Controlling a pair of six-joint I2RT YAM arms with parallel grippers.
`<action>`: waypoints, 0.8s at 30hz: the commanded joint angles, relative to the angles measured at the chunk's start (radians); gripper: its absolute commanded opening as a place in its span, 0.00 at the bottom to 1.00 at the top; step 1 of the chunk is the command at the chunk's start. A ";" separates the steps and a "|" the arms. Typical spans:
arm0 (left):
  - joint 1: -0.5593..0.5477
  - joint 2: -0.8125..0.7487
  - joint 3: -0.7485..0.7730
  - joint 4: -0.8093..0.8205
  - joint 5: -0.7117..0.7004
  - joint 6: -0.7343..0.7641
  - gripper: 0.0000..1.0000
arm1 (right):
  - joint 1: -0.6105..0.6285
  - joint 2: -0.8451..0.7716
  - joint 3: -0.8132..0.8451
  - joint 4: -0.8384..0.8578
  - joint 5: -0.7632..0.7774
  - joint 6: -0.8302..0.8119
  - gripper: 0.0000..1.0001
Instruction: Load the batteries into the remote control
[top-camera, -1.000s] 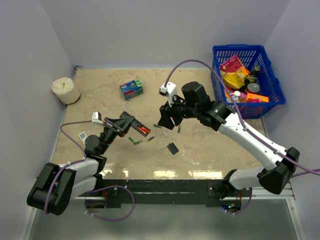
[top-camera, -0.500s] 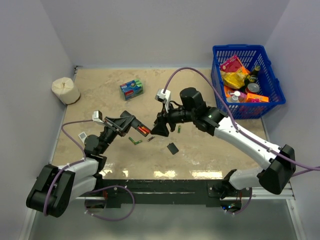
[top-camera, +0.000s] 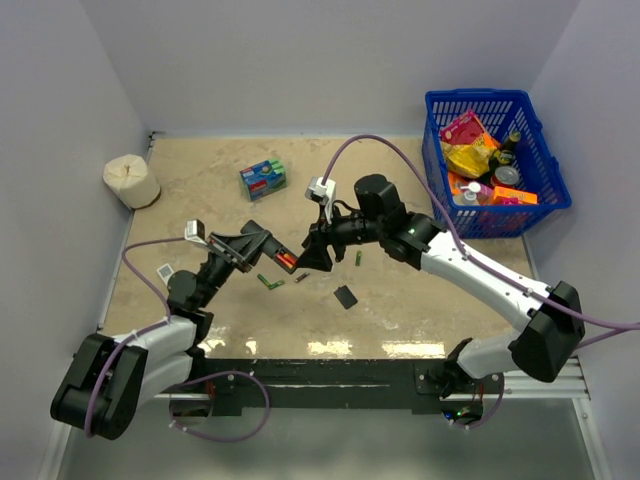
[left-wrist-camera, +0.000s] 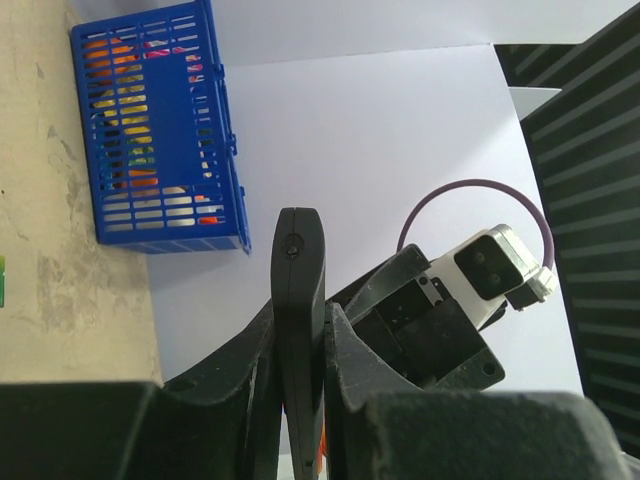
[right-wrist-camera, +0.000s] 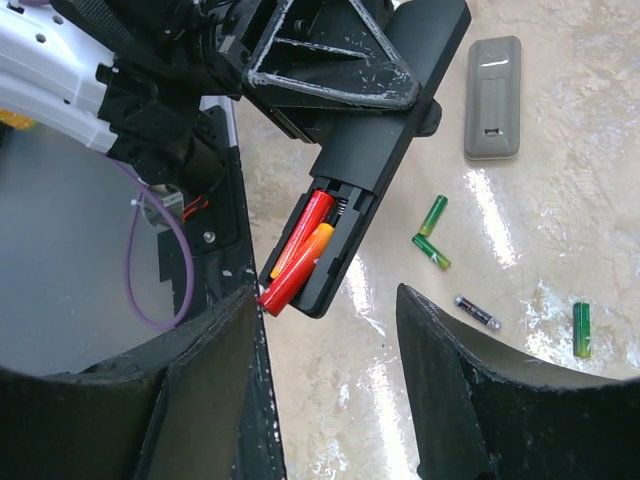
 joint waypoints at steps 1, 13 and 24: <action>-0.010 -0.023 0.040 0.054 0.007 -0.021 0.00 | -0.001 0.002 -0.001 0.045 -0.021 0.005 0.61; -0.014 -0.034 0.049 0.051 0.010 -0.017 0.00 | -0.002 0.024 0.005 0.060 -0.011 0.017 0.59; -0.016 -0.043 0.070 0.064 0.026 0.020 0.00 | -0.002 0.038 0.004 0.065 -0.024 0.065 0.54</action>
